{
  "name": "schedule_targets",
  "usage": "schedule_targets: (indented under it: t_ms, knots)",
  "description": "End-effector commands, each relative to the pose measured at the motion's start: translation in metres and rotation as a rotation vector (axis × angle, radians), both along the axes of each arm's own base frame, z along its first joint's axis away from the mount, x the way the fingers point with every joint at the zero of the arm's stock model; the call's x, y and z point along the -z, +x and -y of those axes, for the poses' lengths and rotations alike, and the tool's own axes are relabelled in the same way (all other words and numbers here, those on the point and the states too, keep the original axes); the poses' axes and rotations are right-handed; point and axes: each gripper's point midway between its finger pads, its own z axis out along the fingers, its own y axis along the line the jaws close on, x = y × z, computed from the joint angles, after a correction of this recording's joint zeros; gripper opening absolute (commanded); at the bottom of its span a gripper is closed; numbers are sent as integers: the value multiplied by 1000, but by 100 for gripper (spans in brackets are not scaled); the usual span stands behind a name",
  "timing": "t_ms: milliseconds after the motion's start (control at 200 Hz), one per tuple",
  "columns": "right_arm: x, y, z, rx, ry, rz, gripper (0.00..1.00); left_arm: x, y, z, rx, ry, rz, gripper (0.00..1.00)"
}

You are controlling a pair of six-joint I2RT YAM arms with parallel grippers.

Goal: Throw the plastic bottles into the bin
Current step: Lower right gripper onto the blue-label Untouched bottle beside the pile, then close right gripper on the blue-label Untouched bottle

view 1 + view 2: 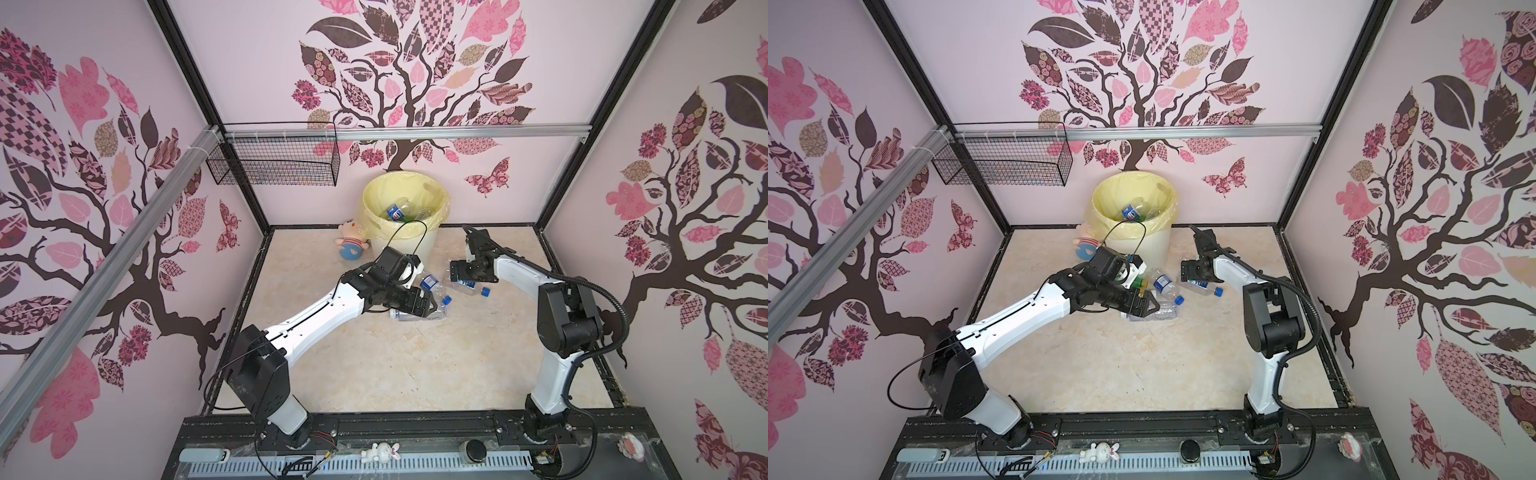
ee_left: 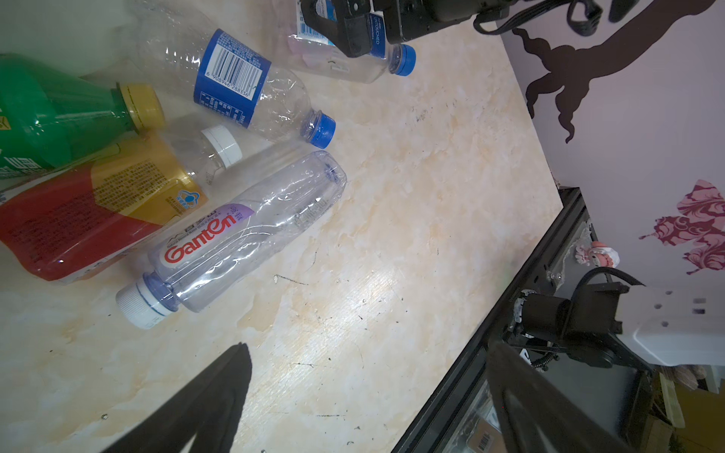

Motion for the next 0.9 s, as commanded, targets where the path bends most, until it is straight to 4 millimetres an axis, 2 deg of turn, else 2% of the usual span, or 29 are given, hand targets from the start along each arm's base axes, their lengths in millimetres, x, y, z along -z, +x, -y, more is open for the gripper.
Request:
schedule_targets:
  t_ms: [0, 610, 895]
  knots:
    - [6, 2, -7, -34, 20, -38, 100, -16, 11, 2, -19, 5, 49, 97]
    - [-10, -48, -12, -35, 126, -65, 100, -12, 26, -4, -73, 62, 86, 97]
    - [7, -68, -2, -4, 96, -101, 98, -16, 29, -5, -103, 57, 94, 97]
